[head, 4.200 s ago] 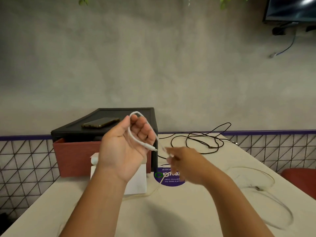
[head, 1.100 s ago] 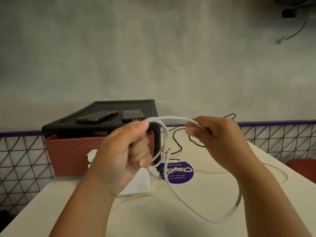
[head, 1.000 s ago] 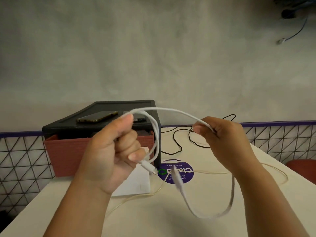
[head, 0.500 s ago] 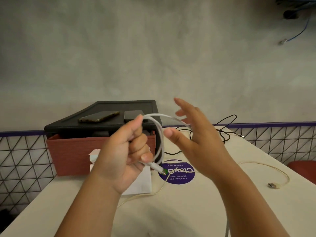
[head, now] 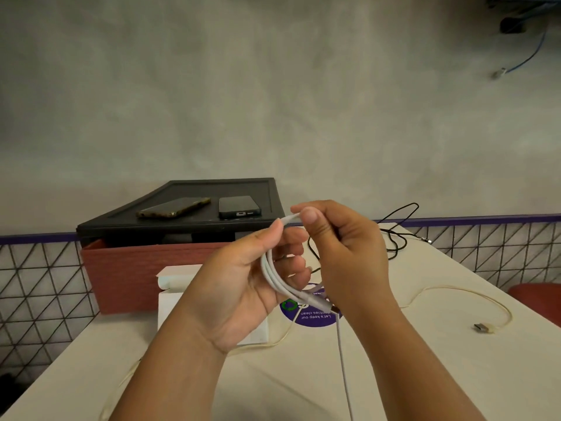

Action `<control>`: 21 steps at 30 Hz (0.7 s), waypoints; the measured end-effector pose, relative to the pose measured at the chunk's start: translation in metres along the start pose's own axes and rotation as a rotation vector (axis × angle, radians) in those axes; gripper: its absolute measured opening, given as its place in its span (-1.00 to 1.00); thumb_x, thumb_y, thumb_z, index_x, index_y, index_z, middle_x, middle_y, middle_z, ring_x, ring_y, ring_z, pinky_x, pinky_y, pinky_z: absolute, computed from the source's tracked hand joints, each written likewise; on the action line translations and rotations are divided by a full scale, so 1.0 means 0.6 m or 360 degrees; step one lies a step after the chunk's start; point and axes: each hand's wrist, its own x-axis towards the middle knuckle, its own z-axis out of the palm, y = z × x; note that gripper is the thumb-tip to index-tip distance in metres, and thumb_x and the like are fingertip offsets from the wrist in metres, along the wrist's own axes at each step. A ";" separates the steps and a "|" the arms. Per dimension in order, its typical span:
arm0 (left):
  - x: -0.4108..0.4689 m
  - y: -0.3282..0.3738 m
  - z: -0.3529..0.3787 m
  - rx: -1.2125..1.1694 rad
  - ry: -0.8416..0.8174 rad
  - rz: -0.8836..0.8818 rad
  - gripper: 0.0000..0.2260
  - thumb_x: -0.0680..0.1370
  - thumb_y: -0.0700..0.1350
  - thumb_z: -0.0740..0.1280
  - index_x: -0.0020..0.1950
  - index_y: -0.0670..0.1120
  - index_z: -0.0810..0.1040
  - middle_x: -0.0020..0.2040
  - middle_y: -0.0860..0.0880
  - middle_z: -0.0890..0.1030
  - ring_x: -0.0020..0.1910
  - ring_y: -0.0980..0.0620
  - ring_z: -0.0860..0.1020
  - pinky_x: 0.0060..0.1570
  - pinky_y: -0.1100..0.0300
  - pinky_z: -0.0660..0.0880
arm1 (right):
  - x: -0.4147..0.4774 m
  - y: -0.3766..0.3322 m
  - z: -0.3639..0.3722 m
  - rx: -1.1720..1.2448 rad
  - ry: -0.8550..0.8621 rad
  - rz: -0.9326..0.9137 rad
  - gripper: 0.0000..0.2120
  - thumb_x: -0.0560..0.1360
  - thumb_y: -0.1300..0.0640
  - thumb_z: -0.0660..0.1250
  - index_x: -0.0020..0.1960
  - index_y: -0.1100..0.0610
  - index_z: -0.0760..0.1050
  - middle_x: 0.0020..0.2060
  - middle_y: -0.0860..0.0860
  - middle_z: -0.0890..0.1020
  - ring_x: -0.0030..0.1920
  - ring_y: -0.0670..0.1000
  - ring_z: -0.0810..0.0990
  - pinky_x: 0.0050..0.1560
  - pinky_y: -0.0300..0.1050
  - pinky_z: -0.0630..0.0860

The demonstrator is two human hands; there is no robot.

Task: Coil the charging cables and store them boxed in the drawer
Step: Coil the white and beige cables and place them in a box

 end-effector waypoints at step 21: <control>0.011 -0.002 -0.042 -0.0559 -0.0554 -0.0035 -0.63 0.65 -0.10 0.10 0.33 -0.33 0.39 -0.38 -0.10 0.45 -0.46 0.07 0.29 0.05 0.19 0.47 | 0.014 0.035 -0.027 -0.0247 -0.0149 0.0112 -0.74 0.57 0.10 0.22 -0.27 -0.08 0.49 -0.53 -0.16 0.45 -0.49 -0.18 0.35 -0.44 -0.37 0.29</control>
